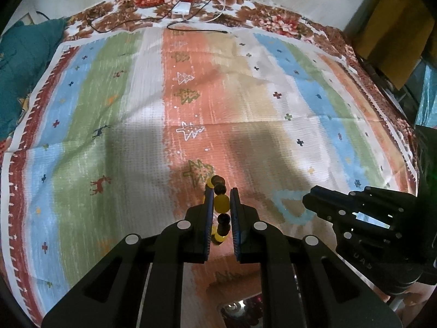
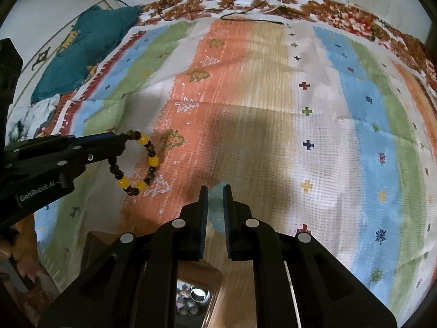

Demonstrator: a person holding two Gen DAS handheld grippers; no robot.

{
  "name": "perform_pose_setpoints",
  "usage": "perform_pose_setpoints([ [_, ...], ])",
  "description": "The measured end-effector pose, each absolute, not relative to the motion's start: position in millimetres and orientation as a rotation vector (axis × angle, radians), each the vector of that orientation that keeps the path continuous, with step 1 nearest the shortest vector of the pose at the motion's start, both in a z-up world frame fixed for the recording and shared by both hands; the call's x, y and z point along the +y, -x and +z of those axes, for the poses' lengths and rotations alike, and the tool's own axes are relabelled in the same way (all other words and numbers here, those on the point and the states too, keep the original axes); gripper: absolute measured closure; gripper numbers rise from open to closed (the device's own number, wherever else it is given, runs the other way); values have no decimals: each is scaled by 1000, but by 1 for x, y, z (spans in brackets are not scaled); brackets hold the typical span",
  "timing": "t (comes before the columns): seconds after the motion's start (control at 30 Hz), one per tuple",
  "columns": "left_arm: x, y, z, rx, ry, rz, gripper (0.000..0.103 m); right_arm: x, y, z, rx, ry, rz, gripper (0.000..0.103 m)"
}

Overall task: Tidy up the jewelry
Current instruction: 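Lift both bracelets and carry them back over the tin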

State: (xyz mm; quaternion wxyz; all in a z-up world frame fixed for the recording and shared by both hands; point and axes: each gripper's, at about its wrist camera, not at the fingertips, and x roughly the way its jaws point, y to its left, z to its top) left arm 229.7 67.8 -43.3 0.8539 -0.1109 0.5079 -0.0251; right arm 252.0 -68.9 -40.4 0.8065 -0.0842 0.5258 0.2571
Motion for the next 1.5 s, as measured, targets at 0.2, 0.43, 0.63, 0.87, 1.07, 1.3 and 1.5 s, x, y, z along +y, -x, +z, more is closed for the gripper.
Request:
perform_pose_setpoints([
  [0.2,63,-220,-34,1047,236,-59,92,-72,-247,-32,1104,174,556,91],
  [0.43,63,-208,-21,1003,249,-52,92,-72,-238,-20,1073,175,570,91],
  [0.63,59,-197,-9,971,251,-62,92,-74,-229,-8,1043,170,586,91],
  [0.87,57,-187,0,947,245,-68,92,-77,-220,1,1019,172,599,91],
  [1.07,55,-177,6,928,238,-69,92,-78,-210,12,992,164,617,91],
  [1.3,49,-164,16,894,236,-74,92,-83,-197,23,965,154,643,91],
  [1.5,44,-156,17,896,225,-71,92,-88,-187,28,954,154,658,91],
])
